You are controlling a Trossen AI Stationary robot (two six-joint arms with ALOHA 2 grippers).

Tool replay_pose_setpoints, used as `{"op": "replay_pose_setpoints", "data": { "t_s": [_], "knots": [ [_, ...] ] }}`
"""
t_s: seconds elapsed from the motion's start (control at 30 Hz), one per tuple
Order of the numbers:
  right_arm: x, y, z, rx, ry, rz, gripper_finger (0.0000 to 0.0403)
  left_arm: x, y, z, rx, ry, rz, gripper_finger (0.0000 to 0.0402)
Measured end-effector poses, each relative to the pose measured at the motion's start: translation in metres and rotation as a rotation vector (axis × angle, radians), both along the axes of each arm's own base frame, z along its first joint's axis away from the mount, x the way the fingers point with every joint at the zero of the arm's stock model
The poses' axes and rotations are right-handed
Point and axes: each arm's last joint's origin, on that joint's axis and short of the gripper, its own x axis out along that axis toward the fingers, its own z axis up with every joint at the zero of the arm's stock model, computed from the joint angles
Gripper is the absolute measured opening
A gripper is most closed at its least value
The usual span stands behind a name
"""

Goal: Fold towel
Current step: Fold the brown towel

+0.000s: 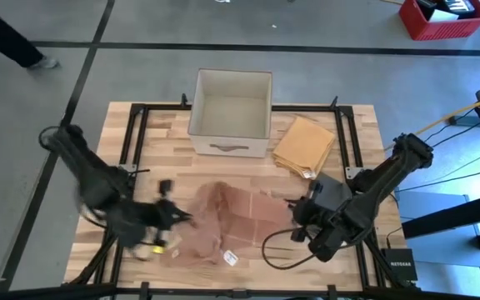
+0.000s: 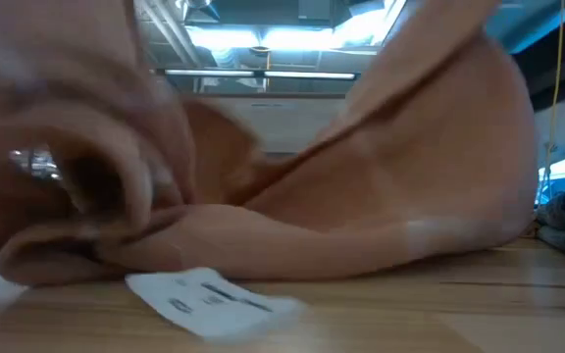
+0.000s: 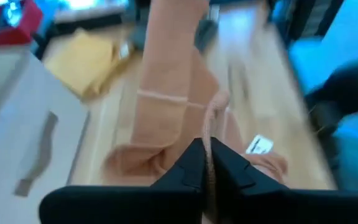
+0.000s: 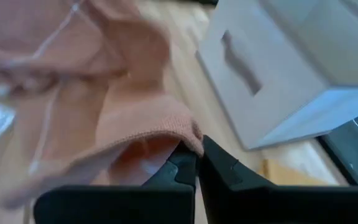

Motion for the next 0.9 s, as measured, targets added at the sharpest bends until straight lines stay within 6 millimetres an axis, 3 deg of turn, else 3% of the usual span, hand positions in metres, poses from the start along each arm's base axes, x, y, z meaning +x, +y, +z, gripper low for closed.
{"op": "replay_pose_setpoints", "data": {
  "t_s": [0.1,0.2,0.37,0.53,0.7,0.8,0.9],
  "knots": [
    [-0.005,-0.006,0.031,0.012,-0.043,-0.008,0.0009,-0.039,0.011,0.030,-0.081,-0.133,0.032,0.0003],
    [-0.010,-0.012,0.059,-0.009,-0.102,-0.030,0.0009,-0.067,0.023,0.045,-0.124,-0.222,0.075,0.0005],
    [-0.015,-0.018,0.081,-0.061,-0.154,-0.060,0.0009,-0.090,0.043,0.052,-0.181,-0.260,0.130,0.0003],
    [-0.011,-0.021,0.072,-0.030,-0.147,-0.088,0.0009,-0.091,0.050,0.050,-0.170,-0.269,0.202,0.0003],
    [-0.004,-0.032,0.040,0.099,-0.009,-0.152,0.0015,-0.077,0.040,0.042,-0.121,-0.252,0.225,0.0004],
    [-0.003,-0.038,0.023,0.195,0.132,-0.168,0.0044,-0.065,0.033,0.035,-0.082,-0.230,0.245,0.0002],
    [-0.004,-0.041,0.022,0.373,0.345,-0.122,0.0086,-0.050,0.025,0.028,-0.040,-0.216,0.262,0.0003]
  ]
}}
